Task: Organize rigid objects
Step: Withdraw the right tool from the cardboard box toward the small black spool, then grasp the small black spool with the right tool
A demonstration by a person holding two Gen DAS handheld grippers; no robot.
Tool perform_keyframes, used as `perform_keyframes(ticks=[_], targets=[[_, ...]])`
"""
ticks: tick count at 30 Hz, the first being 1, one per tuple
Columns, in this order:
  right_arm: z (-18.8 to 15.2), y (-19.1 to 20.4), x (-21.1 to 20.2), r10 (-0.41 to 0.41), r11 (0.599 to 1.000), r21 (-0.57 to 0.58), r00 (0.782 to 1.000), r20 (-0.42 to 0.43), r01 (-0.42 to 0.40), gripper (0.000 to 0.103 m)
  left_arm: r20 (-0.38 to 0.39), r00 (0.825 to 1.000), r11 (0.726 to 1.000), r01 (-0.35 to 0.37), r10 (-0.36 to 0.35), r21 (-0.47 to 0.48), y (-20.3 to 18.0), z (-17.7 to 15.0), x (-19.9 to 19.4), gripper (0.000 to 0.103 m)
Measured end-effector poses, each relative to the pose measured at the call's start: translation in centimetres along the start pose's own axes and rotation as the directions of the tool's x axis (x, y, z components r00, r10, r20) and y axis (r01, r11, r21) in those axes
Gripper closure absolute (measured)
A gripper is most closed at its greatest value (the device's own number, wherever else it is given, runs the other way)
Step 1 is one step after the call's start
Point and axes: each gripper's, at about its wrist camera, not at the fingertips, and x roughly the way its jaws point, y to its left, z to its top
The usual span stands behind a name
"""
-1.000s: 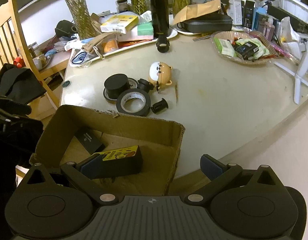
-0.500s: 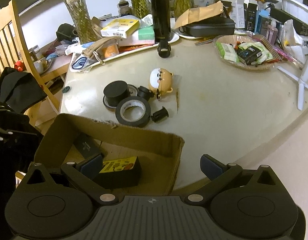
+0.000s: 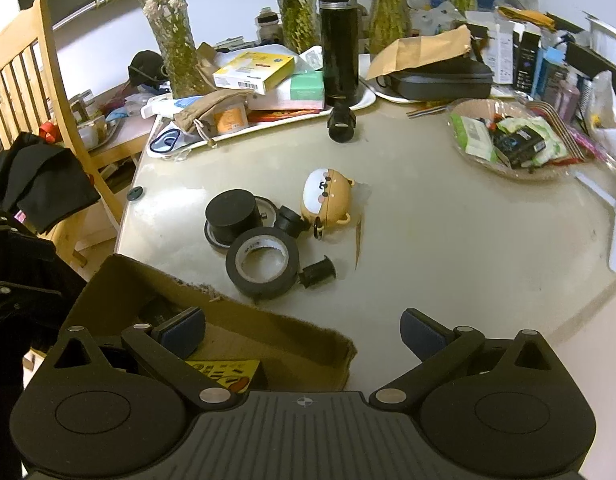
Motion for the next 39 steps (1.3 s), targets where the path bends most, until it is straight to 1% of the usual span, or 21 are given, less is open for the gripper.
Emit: perform_keyframes(ticks=[5,7,12,14,16,18,21,25,33,37,39], targets=[[0.9,-0.3,1.0,0.025,0.999,-0.037,1.000,-0.006,-0.025,0.002,0.015,1.000,1.000,0.003,-0.003,0.027,-0.2,0.1,0.0,0.018],[1.3,-0.5,1.5,0.032,0.998,-0.047,0.999,-0.012,-0.032,0.007,0.019,1.000,1.000,0.004,-0.004,0.025,-0.1,0.2,0.0,0.018],[2.1,-0.9,2.7,0.058,0.994,-0.091,0.998,-0.027,-0.060,0.010,0.027,1.000,1.000,-0.014,0.013,0.019,0.0,0.4,0.2,0.018],[2.6,-1.0,3.3,0.061,0.992,-0.111,0.997,-0.037,-0.065,0.013,0.026,1.000,1.000,-0.012,0.012,0.015,0.1,0.5,0.2,0.018],[2.8,-1.2,4.0,0.067,0.989,-0.128,0.996,-0.054,-0.073,0.019,0.028,1.000,1.000,-0.013,0.012,0.012,0.2,0.5,0.2,0.018],[3.1,-1.5,4.8,0.078,0.985,-0.147,0.994,-0.075,-0.088,0.023,0.030,0.999,1.000,-0.011,0.011,0.010,0.2,0.6,0.2,0.018],[3.4,-1.7,6.0,0.082,0.978,-0.181,0.991,-0.102,-0.099,0.026,0.029,0.999,1.000,-0.013,0.013,0.012,0.3,0.6,0.3,0.019],[3.8,-1.8,7.6,0.088,0.968,-0.220,0.986,-0.143,-0.118,0.036,0.026,1.000,1.000,-0.012,0.012,0.009,0.5,0.6,0.5,0.019],[4.0,-1.5,10.9,0.070,0.945,-0.299,0.976,-0.207,-0.132,0.042,0.027,1.000,1.000,-0.007,0.007,0.001,1.0,0.7,0.9,0.019],[4.2,-1.3,11.7,0.095,0.933,-0.319,0.971,-0.219,-0.163,0.042,0.048,0.999,1.000,0.010,-0.010,-0.003,1.2,0.6,0.8,0.019],[4.3,-1.2,12.0,0.106,0.926,-0.333,0.968,-0.228,-0.179,0.043,0.048,0.999,1.000,0.003,-0.003,-0.003,1.2,0.7,0.8,0.019]])
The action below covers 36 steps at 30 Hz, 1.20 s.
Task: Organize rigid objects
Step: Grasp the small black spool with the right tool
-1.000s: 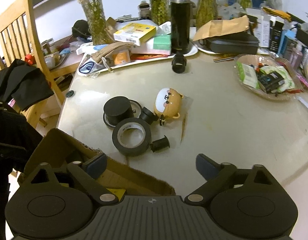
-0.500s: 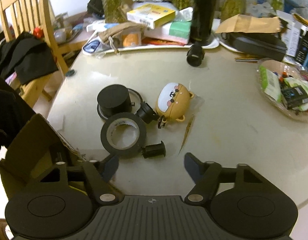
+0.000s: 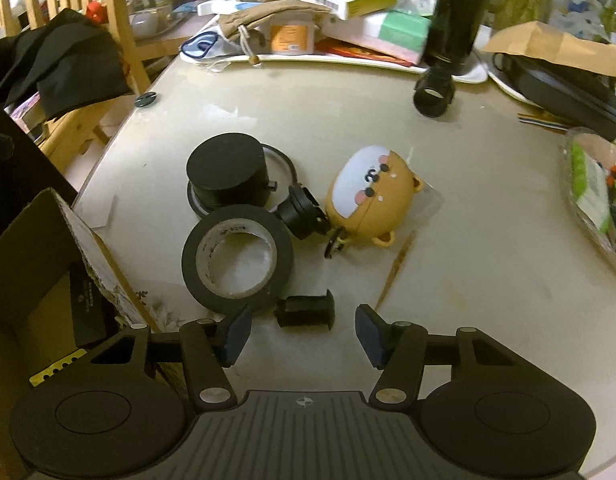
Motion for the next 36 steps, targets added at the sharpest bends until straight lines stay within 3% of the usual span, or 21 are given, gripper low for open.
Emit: perform_keyframes(ticks=[11,18,23,27,29,36], targets=[[1.9,-0.3,1.1,0.051,0.994,-0.093,0.993,-0.104,-0.061,0.044,0.015,1.000,1.000,-0.012,0.012,0.009,-0.1,0.2,0.0,0.018],[2.7,-1.5,1.8,0.086,0.993,-0.060,0.983,-0.163,-0.097,0.059,0.016,1.000,1.000,-0.009,0.009,0.005,0.1,0.2,-0.1,0.018],[2.7,-1.7,2.3,0.087,0.993,-0.064,0.979,-0.183,-0.100,0.059,0.015,1.000,1.000,-0.010,0.010,0.000,0.1,0.2,-0.1,0.018],[2.6,-1.2,2.7,0.072,0.992,-0.089,0.980,-0.185,-0.090,0.059,0.015,1.000,1.000,-0.009,0.009,0.003,0.1,0.3,-0.1,0.018],[2.3,-1.0,2.8,0.057,0.993,-0.096,0.982,-0.179,-0.075,0.064,0.015,1.000,1.000,-0.011,0.011,0.007,0.0,0.3,-0.1,0.018],[1.7,-1.6,1.4,0.057,0.998,-0.029,0.992,-0.114,-0.061,0.066,0.008,1.000,1.000,-0.016,0.016,0.004,0.2,0.6,0.1,0.018]])
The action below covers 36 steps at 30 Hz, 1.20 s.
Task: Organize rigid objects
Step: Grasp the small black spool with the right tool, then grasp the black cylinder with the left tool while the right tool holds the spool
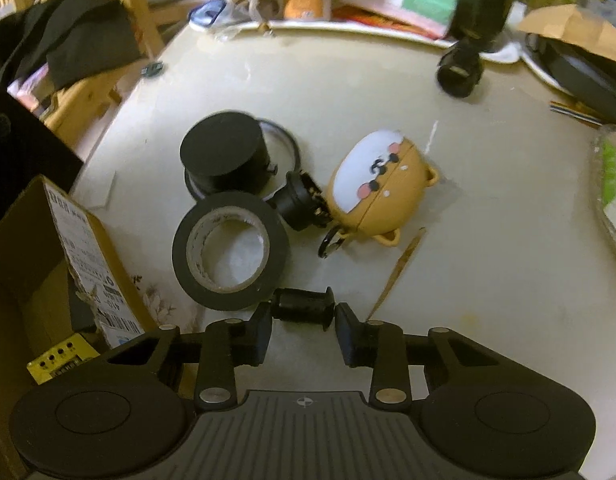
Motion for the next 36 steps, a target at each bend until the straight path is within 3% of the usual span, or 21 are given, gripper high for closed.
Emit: perform_keyframes(ticks=[6,13,28,36], targets=[[-1.0,-0.4,-2.3,-0.048,0.996,0.074,0.996,0.076,0.042,0.066,-0.009,1.000,1.000,-0.022,0.022,0.017,-0.1,0.5,0.4,0.018],[-2.8,-0.7,-4.9,-0.101,0.976,0.209,0.982,0.156,0.067,0.066,0.023,0.995,0.993,-0.101,0.099,0.054,-0.5,1.1,0.9,0.018],[-7.1,1.4,-9.1,-0.173,0.926,0.372,0.943,0.286,0.057,0.066,0.055,0.995,0.984,-0.088,0.081,0.157,-1.2,2.7,2.4,0.019],[-9.1,2.4,-10.5,-0.249,0.902,0.418,0.921,0.299,0.109,0.066,0.020,0.996,0.978,-0.089,0.087,0.188,-1.1,3.6,4.3,0.019]])
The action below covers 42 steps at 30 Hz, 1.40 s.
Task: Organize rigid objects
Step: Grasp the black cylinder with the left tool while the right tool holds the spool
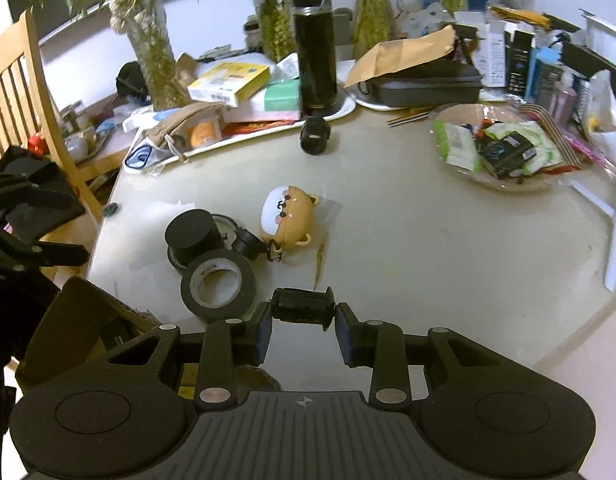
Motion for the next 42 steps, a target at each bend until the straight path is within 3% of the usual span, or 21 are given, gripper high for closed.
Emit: perform_keyframes(ticks=[24,33,36,42], targets=[[-1.3,-0.3,-1.4,-0.020,0.999,0.047,0.998,0.060,0.017,0.066,-0.058,0.998,1.000,0.022,-0.021,0.020,-0.1,2.9,7.9,0.020],[-1.3,-0.5,-1.4,-0.015,0.998,0.056,0.998,0.062,0.011,0.066,-0.098,0.995,0.999,0.032,-0.031,0.014,-0.2,3.8,11.0,0.032],[-1.3,-0.5,-1.4,-0.017,0.998,0.055,0.998,0.065,0.013,0.066,-0.101,0.993,0.998,0.058,-0.057,-0.001,-0.2,4.1,11.2,0.047],[-1.4,-0.3,-1.5,-0.027,0.999,0.045,0.997,0.071,0.024,0.066,-0.110,0.992,0.998,0.061,-0.061,-0.008,-0.3,4.1,10.9,0.047]])
